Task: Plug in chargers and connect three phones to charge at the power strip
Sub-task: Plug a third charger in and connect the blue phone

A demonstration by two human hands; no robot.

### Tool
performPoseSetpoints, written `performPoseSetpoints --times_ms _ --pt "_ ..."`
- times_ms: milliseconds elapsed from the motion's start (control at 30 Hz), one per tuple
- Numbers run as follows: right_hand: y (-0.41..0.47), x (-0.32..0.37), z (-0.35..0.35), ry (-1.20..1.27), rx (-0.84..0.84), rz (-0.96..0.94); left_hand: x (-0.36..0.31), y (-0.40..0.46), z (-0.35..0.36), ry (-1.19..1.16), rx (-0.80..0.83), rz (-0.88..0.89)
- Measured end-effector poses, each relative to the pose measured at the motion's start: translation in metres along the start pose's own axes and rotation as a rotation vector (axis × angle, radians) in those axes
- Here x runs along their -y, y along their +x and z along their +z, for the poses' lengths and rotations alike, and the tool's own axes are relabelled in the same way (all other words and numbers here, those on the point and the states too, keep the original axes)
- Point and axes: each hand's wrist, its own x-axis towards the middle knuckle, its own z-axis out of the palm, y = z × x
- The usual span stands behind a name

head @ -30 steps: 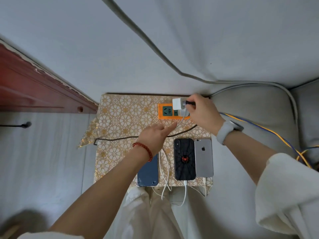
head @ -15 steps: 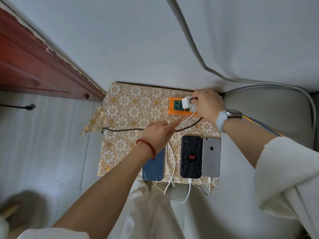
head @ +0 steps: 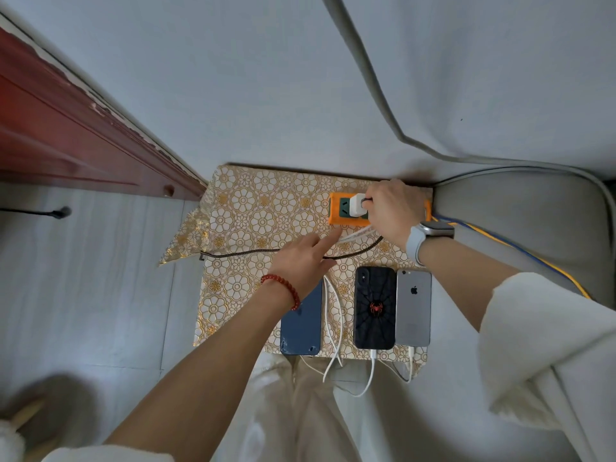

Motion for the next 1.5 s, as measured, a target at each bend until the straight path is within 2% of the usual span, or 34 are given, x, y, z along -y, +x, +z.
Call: performPoseSetpoints --times_ms 100,200,400,533,833,1033,1133,1333,1500 --pt "-0.003 0.001 0.003 0.044 -0.044 0.05 0.008 -0.004 -0.001 -0.029 -0.022 -0.045" --pt "-0.005 0.002 0.004 0.095 -0.057 0.085 0.019 -0.009 0.001 -0.028 0.063 -0.11" --pt "-0.007 0.009 0.003 0.023 0.005 0.063 0.041 -0.018 0.008 0.18 0.132 -0.267" --pt "-0.007 0.014 -0.001 -0.016 0.05 0.066 0.046 -0.02 0.007 0.198 0.142 -0.249" --pt "-0.007 0.018 0.002 -0.039 0.051 0.05 0.032 -0.003 -0.002 -0.04 0.037 -0.142" --pt "-0.008 0.01 0.01 0.074 0.006 0.068 0.022 0.003 -0.001 -0.086 0.001 -0.127" --pt "-0.01 0.008 0.013 0.131 -0.044 0.08 0.021 0.004 0.003 -0.118 0.056 -0.177" --pt "-0.006 0.013 0.009 0.021 -0.001 0.086 0.038 -0.008 0.013 0.048 0.142 -0.303" --pt "-0.005 0.019 0.006 -0.052 0.039 0.042 0.053 -0.017 0.008 0.077 0.112 -0.281"
